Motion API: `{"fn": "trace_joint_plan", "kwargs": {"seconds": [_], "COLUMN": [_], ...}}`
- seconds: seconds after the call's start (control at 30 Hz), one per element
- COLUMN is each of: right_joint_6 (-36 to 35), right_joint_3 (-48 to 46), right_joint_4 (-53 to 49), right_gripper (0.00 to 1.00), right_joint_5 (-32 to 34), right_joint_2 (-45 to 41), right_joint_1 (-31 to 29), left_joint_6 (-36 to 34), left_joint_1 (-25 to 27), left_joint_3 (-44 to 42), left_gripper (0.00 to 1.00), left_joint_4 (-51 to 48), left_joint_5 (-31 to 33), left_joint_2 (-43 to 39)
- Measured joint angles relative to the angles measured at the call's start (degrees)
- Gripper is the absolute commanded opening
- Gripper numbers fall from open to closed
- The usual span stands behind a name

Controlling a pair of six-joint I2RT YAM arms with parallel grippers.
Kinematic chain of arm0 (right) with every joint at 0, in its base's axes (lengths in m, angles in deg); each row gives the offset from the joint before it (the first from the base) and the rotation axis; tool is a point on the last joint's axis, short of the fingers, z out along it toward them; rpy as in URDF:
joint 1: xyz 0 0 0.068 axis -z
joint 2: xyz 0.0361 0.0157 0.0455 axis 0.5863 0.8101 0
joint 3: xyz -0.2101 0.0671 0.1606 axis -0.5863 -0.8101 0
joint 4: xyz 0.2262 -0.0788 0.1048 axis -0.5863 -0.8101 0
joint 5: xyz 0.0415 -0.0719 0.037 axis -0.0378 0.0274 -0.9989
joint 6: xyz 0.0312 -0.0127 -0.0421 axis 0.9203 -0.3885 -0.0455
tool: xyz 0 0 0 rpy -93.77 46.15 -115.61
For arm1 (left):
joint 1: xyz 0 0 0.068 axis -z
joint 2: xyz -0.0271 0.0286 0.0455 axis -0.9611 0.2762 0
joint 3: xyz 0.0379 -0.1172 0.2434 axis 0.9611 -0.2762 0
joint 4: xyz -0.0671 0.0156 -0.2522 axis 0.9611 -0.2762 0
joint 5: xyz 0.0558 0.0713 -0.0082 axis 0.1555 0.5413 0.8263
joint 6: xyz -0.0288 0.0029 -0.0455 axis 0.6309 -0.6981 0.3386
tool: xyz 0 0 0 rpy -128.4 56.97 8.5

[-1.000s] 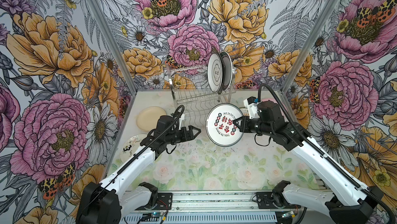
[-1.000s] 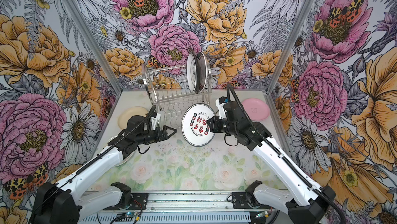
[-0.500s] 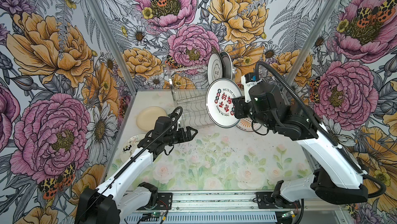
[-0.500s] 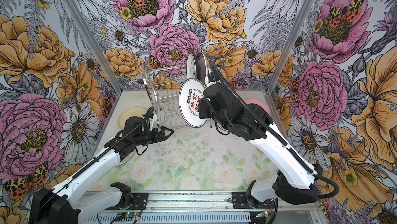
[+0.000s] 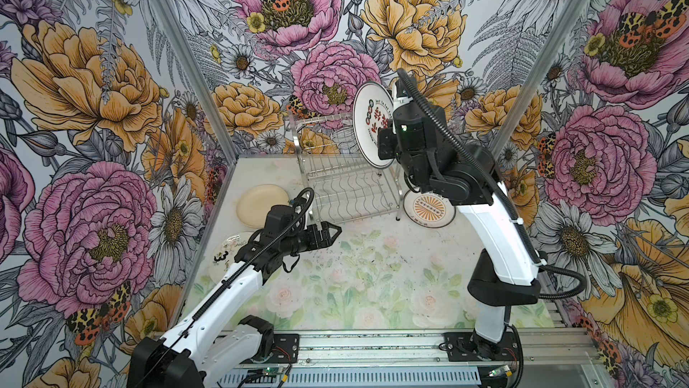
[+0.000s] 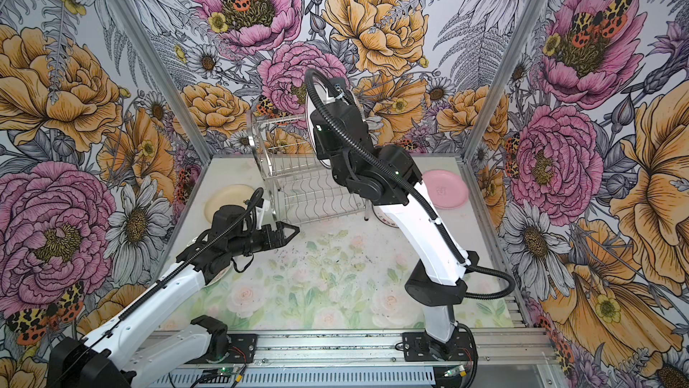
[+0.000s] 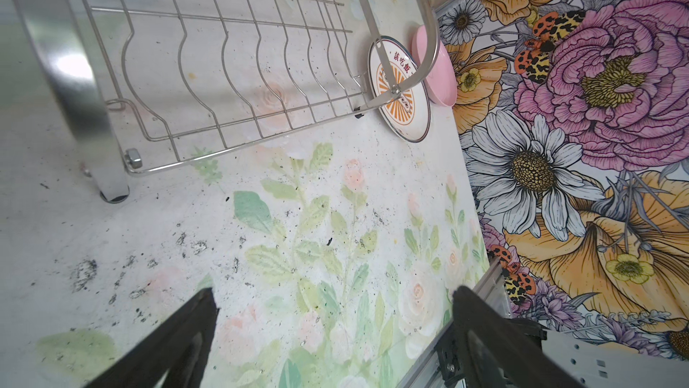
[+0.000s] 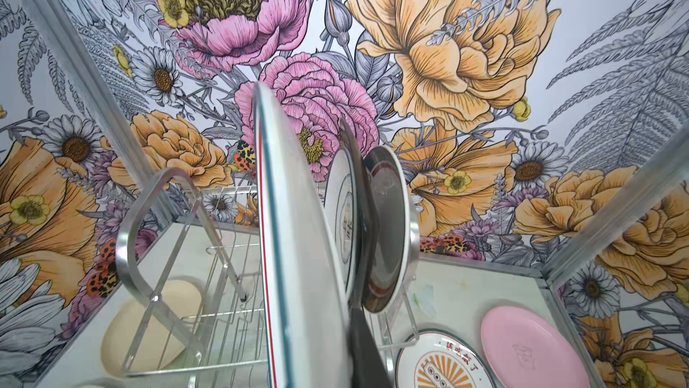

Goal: Load the plates into the dish rack
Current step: 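Lower the red-text plate into the rack slot in front of the standing plates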

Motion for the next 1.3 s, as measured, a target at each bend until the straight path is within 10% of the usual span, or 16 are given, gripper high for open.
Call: {"fn": "trace_joint_plan", "kwargs": {"seconds": [1.3], "right_joint_6": [-8.00], "right_joint_3": [2.91], "right_joint_4": [13.68], "right_gripper": [0.00], "right_joint_5": [-0.90], "right_joint_2": [18.58], "right_joint_1": [10.69], "left_joint_6": [0.07], "left_joint_1": [-0.28], "left_joint_3": [-2.27], "left_gripper": [0.99], "left_joint_4": [-1.01], "left_joint_5": [0.81], "left_joint_2": [-2.14]}}
